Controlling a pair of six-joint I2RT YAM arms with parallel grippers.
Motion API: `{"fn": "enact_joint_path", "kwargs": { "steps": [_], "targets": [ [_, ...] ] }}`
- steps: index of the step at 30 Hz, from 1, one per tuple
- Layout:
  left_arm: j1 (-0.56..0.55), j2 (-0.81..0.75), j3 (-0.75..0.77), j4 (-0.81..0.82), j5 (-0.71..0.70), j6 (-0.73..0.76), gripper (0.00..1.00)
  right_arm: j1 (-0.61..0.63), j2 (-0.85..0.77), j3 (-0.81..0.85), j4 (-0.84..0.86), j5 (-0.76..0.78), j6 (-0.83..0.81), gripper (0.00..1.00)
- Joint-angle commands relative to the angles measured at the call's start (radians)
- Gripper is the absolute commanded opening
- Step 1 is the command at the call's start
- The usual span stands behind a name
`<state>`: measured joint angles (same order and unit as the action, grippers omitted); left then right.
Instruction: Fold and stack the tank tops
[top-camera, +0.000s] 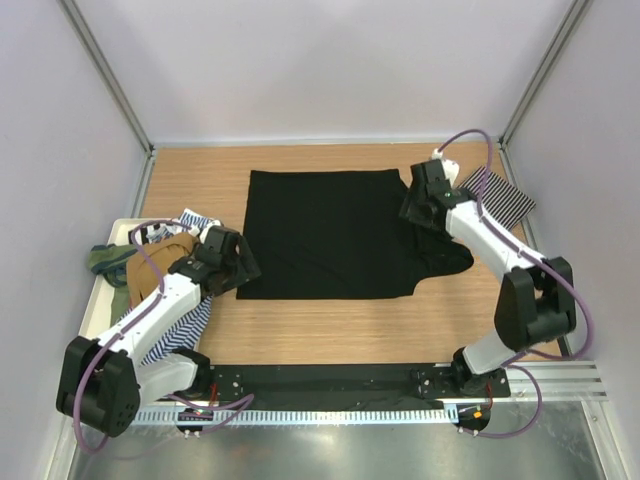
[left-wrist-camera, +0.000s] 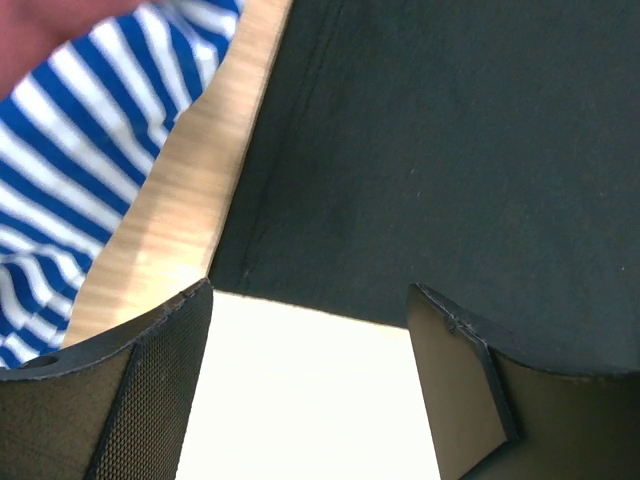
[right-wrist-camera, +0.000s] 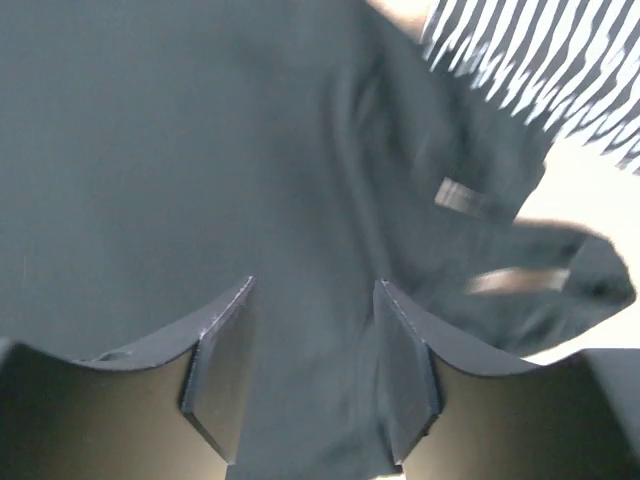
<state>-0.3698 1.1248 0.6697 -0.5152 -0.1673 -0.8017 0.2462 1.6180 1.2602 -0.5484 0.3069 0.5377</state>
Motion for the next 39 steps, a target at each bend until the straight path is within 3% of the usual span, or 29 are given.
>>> {"fn": "enact_joint_path", "kwargs": {
  "steps": [1, 5, 9, 24, 29, 30, 31, 33, 39],
  "targets": [
    [0.006, -0.033, 0.007, -0.072, -0.011, -0.065, 0.78, 0.094, -0.101, -0.165, -0.019, -0.035, 0.041, 0.54],
    [0.006, -0.069, -0.022, -0.106, 0.002, -0.108, 0.77, 0.165, -0.265, -0.396, -0.013, -0.057, 0.100, 0.52],
    [0.005, -0.105, -0.047, -0.106, 0.005, -0.128, 0.76, 0.192, -0.380, -0.510, -0.019, -0.072, 0.172, 0.50],
    [0.005, -0.088, -0.078, -0.055, -0.026, -0.137, 0.68, 0.199, -0.333, -0.648, 0.111, -0.104, 0.211, 0.44],
    [0.005, -0.062, -0.087, -0.028, -0.031, -0.137, 0.66, 0.197, -0.339, -0.680, 0.116, -0.094, 0.220, 0.34],
    [0.006, -0.047, -0.087, -0.022, -0.029, -0.137, 0.65, 0.199, -0.340, -0.685, 0.119, -0.095, 0.220, 0.27],
    [0.006, -0.042, -0.085, -0.019, -0.028, -0.137, 0.65, 0.199, -0.343, -0.686, 0.114, -0.089, 0.220, 0.15],
    [0.006, -0.024, -0.084, -0.010, -0.021, -0.137, 0.63, 0.197, -0.363, -0.688, 0.104, -0.080, 0.225, 0.03],
    [0.005, 0.007, -0.098, 0.021, -0.024, -0.140, 0.53, 0.199, -0.434, -0.697, 0.056, -0.035, 0.229, 0.01]
  ]
}}
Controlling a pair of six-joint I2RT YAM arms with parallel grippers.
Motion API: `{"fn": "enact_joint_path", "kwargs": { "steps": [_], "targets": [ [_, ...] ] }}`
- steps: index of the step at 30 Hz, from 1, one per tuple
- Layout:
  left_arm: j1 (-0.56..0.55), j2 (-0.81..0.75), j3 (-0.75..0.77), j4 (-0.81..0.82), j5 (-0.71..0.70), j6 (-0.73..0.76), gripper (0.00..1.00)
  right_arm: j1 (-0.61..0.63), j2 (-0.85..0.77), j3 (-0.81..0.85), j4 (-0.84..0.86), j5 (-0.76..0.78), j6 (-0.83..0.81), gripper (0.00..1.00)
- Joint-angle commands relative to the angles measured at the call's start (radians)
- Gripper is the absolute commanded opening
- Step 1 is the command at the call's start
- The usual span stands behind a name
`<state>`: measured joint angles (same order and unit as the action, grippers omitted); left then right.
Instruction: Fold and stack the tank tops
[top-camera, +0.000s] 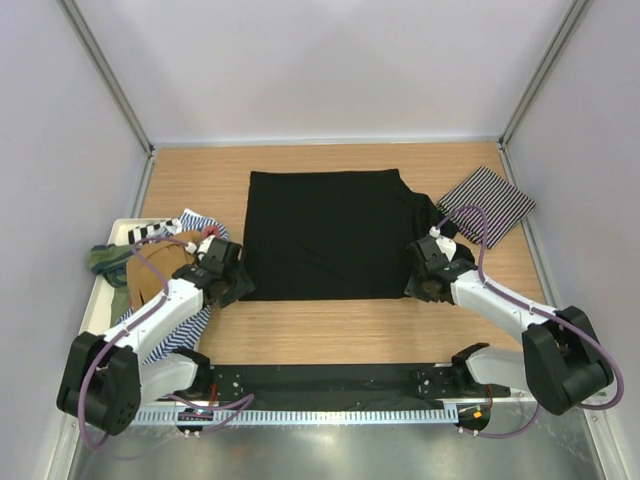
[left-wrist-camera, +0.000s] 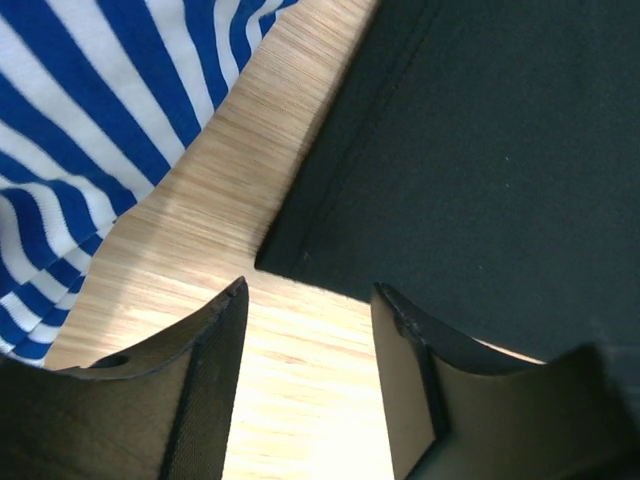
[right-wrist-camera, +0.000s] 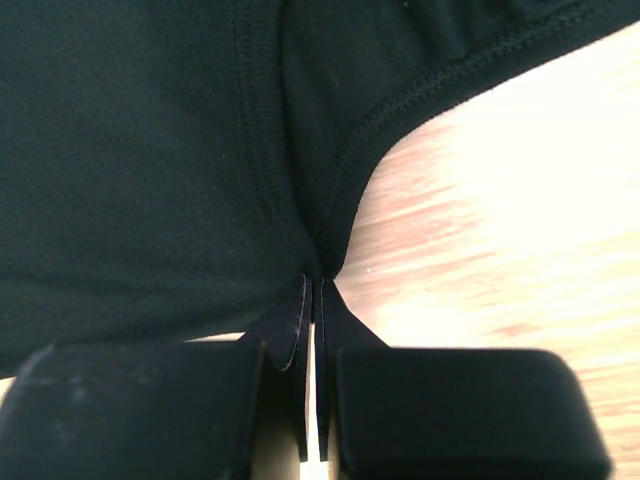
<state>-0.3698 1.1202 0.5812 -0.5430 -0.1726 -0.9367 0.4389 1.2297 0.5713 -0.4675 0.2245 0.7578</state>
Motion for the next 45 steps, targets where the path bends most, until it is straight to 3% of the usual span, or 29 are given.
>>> {"fn": "enact_joint_path", "kwargs": {
  "steps": [1, 5, 12, 16, 21, 24, 25, 37, 45],
  "targets": [
    [0.005, 0.023, -0.014, 0.054, -0.016, -0.007, 0.52, 0.006, -0.052, -0.008, -0.026, 0.045, 0.009, 0.01],
    [0.006, 0.050, -0.015, 0.060, -0.010, -0.010, 0.43, 0.004, -0.047, -0.014, -0.025, 0.044, 0.008, 0.01],
    [0.006, 0.070, -0.027, 0.044, -0.038, -0.010, 0.42, 0.006, -0.055, -0.028, -0.008, 0.036, 0.009, 0.01],
    [0.006, 0.105, -0.027, 0.067, -0.013, -0.010, 0.31, 0.006, -0.053, -0.025, -0.010, 0.039, 0.006, 0.01],
    [0.000, 0.121, -0.029, 0.058, 0.013, -0.013, 0.31, 0.006, -0.059, -0.022, -0.013, 0.041, 0.008, 0.01],
    [-0.004, 0.092, -0.052, 0.058, 0.010, -0.016, 0.14, 0.004, -0.062, -0.019, -0.011, 0.042, 0.009, 0.01],
    [-0.004, 0.086, -0.055, 0.061, 0.010, -0.011, 0.00, 0.006, -0.065, -0.019, -0.011, 0.042, 0.011, 0.01],
    [-0.004, -0.138, 0.049, -0.133, -0.014, -0.004, 0.00, 0.004, -0.179, 0.035, -0.056, 0.044, -0.023, 0.01],
    [0.008, -0.094, 0.134, -0.150, -0.021, 0.022, 0.00, 0.006, -0.102, 0.175, -0.082, 0.044, -0.118, 0.01]
  ]
}}
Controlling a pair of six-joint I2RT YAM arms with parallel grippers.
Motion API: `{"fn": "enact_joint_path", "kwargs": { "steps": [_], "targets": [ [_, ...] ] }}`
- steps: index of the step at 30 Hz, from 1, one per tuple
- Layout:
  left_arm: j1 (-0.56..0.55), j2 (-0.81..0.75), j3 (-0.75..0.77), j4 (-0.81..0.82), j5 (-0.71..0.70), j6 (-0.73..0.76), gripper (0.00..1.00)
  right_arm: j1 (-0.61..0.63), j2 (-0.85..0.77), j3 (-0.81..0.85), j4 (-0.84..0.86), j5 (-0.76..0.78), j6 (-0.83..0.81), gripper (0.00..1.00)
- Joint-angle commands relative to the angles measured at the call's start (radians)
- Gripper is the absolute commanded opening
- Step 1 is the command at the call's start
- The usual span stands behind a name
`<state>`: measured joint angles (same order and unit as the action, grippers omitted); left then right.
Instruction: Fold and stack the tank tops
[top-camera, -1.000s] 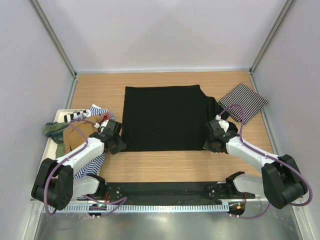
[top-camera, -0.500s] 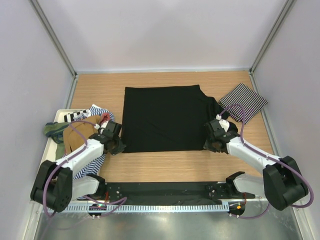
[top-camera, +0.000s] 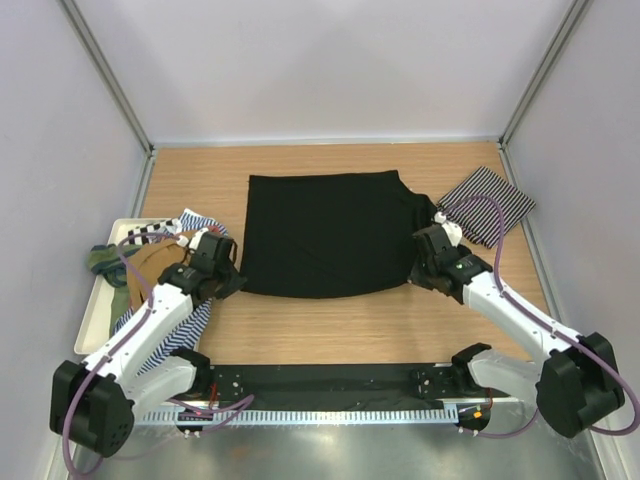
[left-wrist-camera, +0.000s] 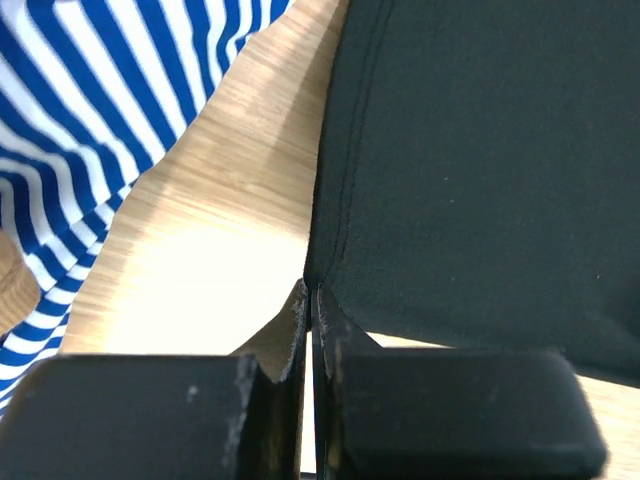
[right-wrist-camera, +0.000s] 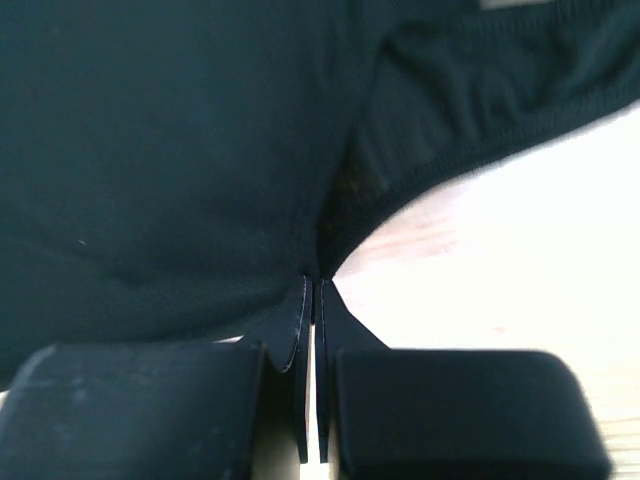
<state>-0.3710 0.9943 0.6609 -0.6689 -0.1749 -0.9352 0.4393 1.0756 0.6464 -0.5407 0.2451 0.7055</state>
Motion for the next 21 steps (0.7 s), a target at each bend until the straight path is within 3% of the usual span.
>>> {"fn": "enact_joint_path", "kwargs": {
  "steps": [1, 7, 21],
  "targets": [
    [0.015, 0.044, 0.065, -0.020, -0.012, 0.027, 0.00, 0.003, 0.073, 0.122, -0.013, 0.031, -0.081, 0.01],
    [0.109, 0.153, 0.137, 0.049, 0.032, 0.059, 0.00, -0.008, 0.251, 0.272, -0.028, 0.036, -0.155, 0.02],
    [0.178, 0.455, 0.362, 0.124, 0.061, 0.095, 0.00, -0.114, 0.486, 0.476, -0.010, 0.026, -0.179, 0.01]
  ]
}}
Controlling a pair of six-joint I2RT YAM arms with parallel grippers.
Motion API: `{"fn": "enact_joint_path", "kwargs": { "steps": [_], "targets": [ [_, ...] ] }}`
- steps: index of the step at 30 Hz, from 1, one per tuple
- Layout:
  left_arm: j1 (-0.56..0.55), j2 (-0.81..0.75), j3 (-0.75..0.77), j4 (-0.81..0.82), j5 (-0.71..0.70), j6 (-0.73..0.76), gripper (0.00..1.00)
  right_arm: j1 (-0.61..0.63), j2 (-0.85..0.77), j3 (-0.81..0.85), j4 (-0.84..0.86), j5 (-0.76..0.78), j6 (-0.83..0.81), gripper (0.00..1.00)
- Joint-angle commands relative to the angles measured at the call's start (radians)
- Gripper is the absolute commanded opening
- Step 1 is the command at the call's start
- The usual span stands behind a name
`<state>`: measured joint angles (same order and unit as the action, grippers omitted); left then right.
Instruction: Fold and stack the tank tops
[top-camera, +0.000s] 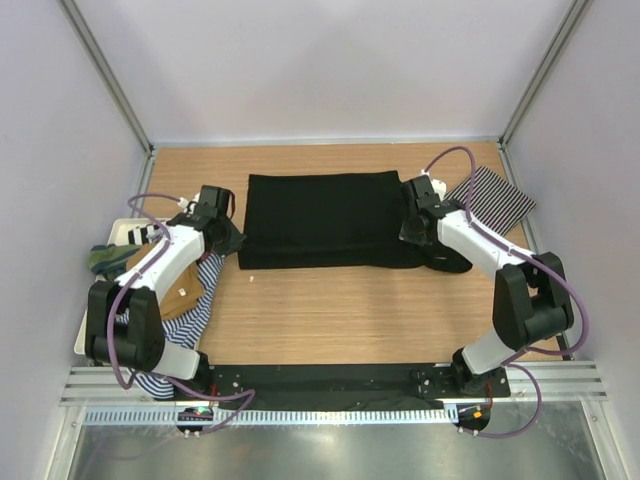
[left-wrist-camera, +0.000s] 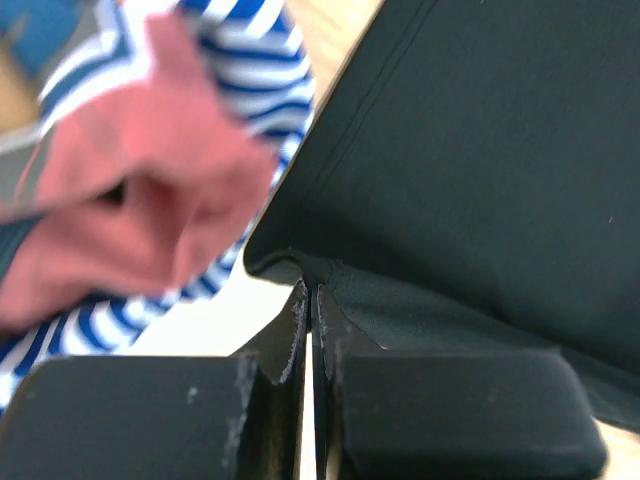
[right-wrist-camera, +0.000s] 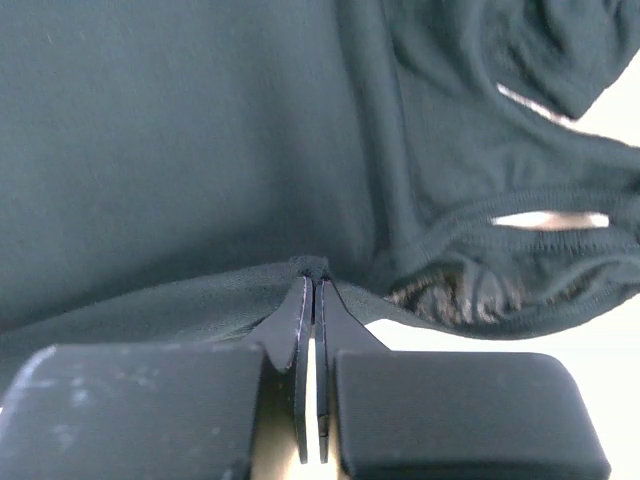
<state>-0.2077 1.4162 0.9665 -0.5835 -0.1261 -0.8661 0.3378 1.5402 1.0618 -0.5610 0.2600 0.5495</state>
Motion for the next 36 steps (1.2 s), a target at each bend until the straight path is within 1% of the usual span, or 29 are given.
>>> {"fn": "enact_joint_path", "kwargs": {
  "steps": [1, 6, 12, 18, 23, 26, 27, 29, 30, 31, 32, 33, 34, 35, 36],
  "targets": [
    [0.014, 0.050, 0.066, 0.039, 0.022, 0.026, 0.00, -0.019, 0.027, 0.067, 0.016, 0.007, -0.023, 0.02],
    [0.017, 0.128, 0.098, 0.071, 0.005, 0.007, 0.00, -0.043, 0.081, 0.109, 0.023, 0.001, -0.019, 0.01],
    [0.027, 0.168, 0.138, 0.074, -0.023, 0.007, 0.00, -0.077, 0.126, 0.139, 0.032, -0.014, -0.017, 0.02],
    [0.028, 0.213, 0.190, 0.071, -0.030, 0.021, 0.00, -0.077, 0.162, 0.175, 0.029, -0.016, -0.017, 0.02],
    [0.028, 0.289, 0.244, 0.063, -0.024, 0.027, 0.00, -0.077, 0.211, 0.216, 0.030, -0.018, -0.011, 0.02],
    [0.027, 0.332, 0.273, 0.062, -0.032, 0.032, 0.01, -0.079, 0.247, 0.244, 0.026, -0.001, -0.005, 0.04],
    [0.028, 0.343, 0.290, 0.063, -0.033, 0.033, 0.03, -0.080, 0.256, 0.250, 0.027, 0.011, -0.002, 0.08],
    [0.028, 0.381, 0.314, 0.062, -0.027, 0.041, 0.05, -0.085, 0.274, 0.273, 0.030, 0.022, 0.007, 0.09],
    [0.030, 0.394, 0.339, 0.062, -0.029, 0.044, 0.07, -0.088, 0.293, 0.282, 0.033, 0.036, 0.010, 0.12],
    [0.034, 0.406, 0.353, 0.062, -0.020, 0.047, 0.15, -0.089, 0.300, 0.302, 0.035, 0.041, 0.013, 0.15],
    [0.039, 0.432, 0.369, 0.059, -0.014, 0.050, 0.20, -0.092, 0.308, 0.313, 0.033, 0.045, 0.024, 0.29],
    [0.044, 0.441, 0.398, 0.054, -0.006, 0.050, 0.23, -0.094, 0.322, 0.322, 0.033, 0.053, 0.029, 0.35],
    [0.047, 0.452, 0.411, 0.048, 0.002, 0.056, 0.27, -0.094, 0.322, 0.332, 0.030, 0.068, 0.036, 0.43],
    [0.050, 0.457, 0.420, 0.044, 0.012, 0.058, 0.39, -0.095, 0.319, 0.333, 0.030, 0.076, 0.043, 0.54],
    [0.054, 0.452, 0.426, 0.039, 0.016, 0.062, 0.41, -0.094, 0.296, 0.326, 0.039, 0.081, 0.050, 0.55]
  ]
}}
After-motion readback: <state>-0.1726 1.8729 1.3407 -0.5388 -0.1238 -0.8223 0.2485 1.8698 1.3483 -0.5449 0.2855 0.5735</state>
